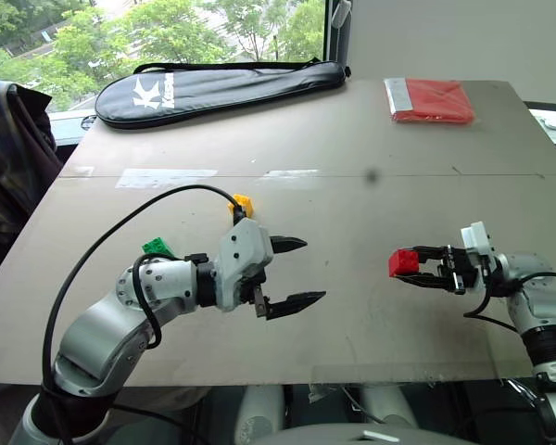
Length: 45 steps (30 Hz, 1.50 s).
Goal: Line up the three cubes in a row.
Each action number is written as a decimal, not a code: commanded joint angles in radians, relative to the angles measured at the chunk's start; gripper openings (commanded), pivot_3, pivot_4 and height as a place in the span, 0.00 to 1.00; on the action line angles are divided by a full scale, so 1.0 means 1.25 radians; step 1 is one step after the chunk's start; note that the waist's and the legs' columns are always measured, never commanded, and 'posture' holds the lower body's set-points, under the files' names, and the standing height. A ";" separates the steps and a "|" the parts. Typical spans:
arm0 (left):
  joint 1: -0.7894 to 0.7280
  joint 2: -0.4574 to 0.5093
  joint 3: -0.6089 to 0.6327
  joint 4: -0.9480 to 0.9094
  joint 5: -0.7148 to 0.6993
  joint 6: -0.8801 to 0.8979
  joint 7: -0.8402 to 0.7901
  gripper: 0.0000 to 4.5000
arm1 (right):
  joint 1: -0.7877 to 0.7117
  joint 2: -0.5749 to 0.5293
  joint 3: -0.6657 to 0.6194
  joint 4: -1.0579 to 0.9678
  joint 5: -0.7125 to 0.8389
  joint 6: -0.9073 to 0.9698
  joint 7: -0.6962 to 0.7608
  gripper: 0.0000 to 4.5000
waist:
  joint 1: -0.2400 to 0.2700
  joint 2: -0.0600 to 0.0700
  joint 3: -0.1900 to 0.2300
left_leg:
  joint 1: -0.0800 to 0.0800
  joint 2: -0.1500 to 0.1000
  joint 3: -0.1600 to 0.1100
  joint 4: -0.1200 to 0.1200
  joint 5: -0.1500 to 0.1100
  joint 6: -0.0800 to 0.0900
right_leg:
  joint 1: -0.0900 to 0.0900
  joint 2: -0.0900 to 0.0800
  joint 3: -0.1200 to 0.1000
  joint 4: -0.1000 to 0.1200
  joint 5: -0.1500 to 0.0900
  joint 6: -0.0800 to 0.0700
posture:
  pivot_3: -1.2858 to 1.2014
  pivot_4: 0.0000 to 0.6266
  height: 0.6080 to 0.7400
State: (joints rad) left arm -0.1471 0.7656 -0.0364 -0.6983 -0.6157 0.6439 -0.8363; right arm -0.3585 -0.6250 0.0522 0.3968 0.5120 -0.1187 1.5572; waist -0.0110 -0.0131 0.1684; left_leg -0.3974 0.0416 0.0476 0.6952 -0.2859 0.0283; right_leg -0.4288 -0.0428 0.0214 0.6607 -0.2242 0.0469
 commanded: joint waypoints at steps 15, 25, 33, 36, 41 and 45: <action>0.127 0.052 0.072 0.056 0.044 -0.165 -0.129 1.00 | -0.143 -0.079 0.197 0.242 0.082 -0.196 0.046 0.29 | -0.002 -0.002 0.002 | 0.000 0.000 0.001 0.000 0.000 0.000 | 0.000 0.000 0.000 0.000 0.000 0.000 | 0.52 0.24 0.76; 0.158 0.043 0.071 0.066 0.059 -0.202 -0.135 1.00 | -0.179 -0.054 0.214 0.352 0.052 -0.322 0.046 0.29 | -0.002 -0.002 0.002 | 0.000 0.000 0.000 0.000 0.000 0.000 | 0.000 -0.001 0.000 0.000 0.000 0.000 | 0.52 0.24 0.76; 0.161 0.036 0.057 0.075 0.061 -0.215 -0.141 1.00 | -0.176 -0.054 0.201 0.379 0.026 -0.355 0.046 0.81 | -0.002 -0.002 0.002 | 0.000 0.000 0.000 0.000 0.000 0.000 | 0.000 -0.002 0.000 0.000 0.000 0.000 | 0.52 0.24 0.76; 0.161 0.034 0.057 0.078 0.061 -0.218 -0.144 1.00 | -0.182 -0.042 0.178 0.408 -0.005 -0.403 0.046 0.99 | -0.002 -0.002 0.002 | 0.000 0.000 0.000 0.000 0.000 0.000 | 0.000 -0.002 0.000 0.000 0.000 0.000 | 0.52 0.24 0.76; 0.165 0.033 0.057 0.079 0.063 -0.220 -0.143 1.00 | -0.194 -0.044 0.176 0.423 -0.021 -0.386 0.046 0.99 | -0.002 -0.002 0.002 | 0.001 0.000 0.001 0.000 0.000 0.000 | 0.000 -0.002 0.000 0.001 0.000 0.000 | 0.52 0.24 0.76; 0.165 0.033 0.056 0.080 0.064 -0.221 -0.142 1.00 | -0.205 -0.046 0.162 0.437 -0.040 -0.385 0.046 0.99 | -0.002 -0.002 0.002 | 0.001 0.000 0.000 0.001 0.000 0.000 | 0.000 -0.002 0.000 0.001 0.000 0.000 | 0.52 0.24 0.76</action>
State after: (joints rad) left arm 0.0572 0.8118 0.0296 -0.5892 -0.5337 0.3866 -1.0092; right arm -0.6004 -0.6752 0.2917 0.9357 0.4761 -0.5929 1.5653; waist -0.0133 -0.0160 0.1710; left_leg -0.3964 0.0417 0.0482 0.6968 -0.2858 0.0282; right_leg -0.4284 -0.0450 0.0217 0.6620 -0.2239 0.0463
